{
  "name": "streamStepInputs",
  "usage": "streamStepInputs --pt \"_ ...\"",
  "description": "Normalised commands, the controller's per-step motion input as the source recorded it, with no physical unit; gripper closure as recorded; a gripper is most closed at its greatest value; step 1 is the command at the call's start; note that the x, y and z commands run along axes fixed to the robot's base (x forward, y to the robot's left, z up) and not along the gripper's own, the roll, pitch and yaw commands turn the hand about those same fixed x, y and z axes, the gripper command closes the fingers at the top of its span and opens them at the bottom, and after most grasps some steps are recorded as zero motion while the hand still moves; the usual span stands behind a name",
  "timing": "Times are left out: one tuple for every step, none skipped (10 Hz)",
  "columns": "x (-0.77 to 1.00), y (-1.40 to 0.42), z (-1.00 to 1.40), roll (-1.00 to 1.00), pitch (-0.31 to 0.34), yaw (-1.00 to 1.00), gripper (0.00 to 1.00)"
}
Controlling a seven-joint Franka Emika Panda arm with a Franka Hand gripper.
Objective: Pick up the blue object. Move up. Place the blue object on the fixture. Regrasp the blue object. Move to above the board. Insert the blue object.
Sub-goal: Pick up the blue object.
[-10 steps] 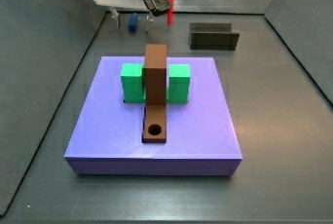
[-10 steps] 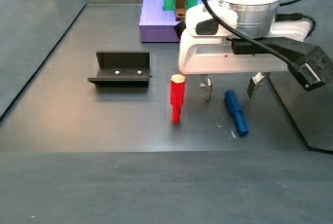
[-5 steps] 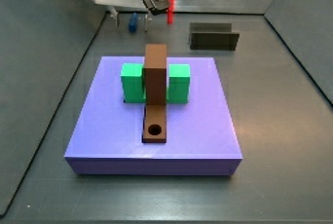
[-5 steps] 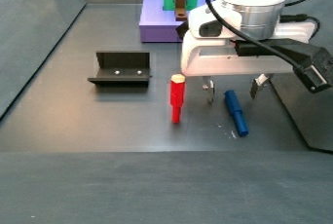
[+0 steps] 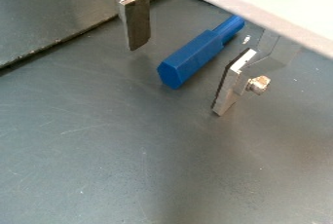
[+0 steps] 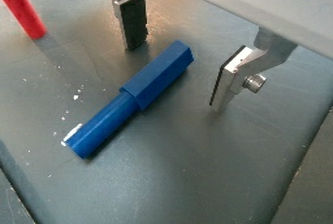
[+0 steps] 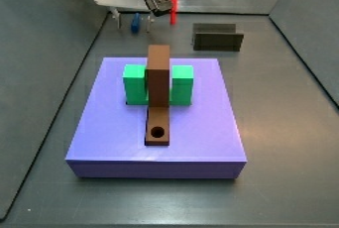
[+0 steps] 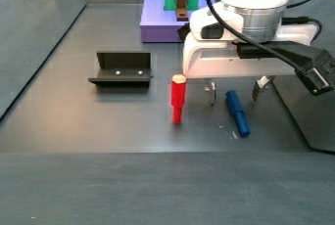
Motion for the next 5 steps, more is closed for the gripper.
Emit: streamStepInputs --pt "0.00 0.00 0.00 0.00 0.000 0.00 1.00" --pt "0.00 0.00 0.00 0.00 0.000 0.00 1.00" --pt "0.00 0.00 0.00 0.00 0.000 0.00 1.00" --pt "0.00 0.00 0.00 0.00 0.000 0.00 1.00" --pt "0.00 0.00 0.00 0.00 0.000 0.00 1.00"
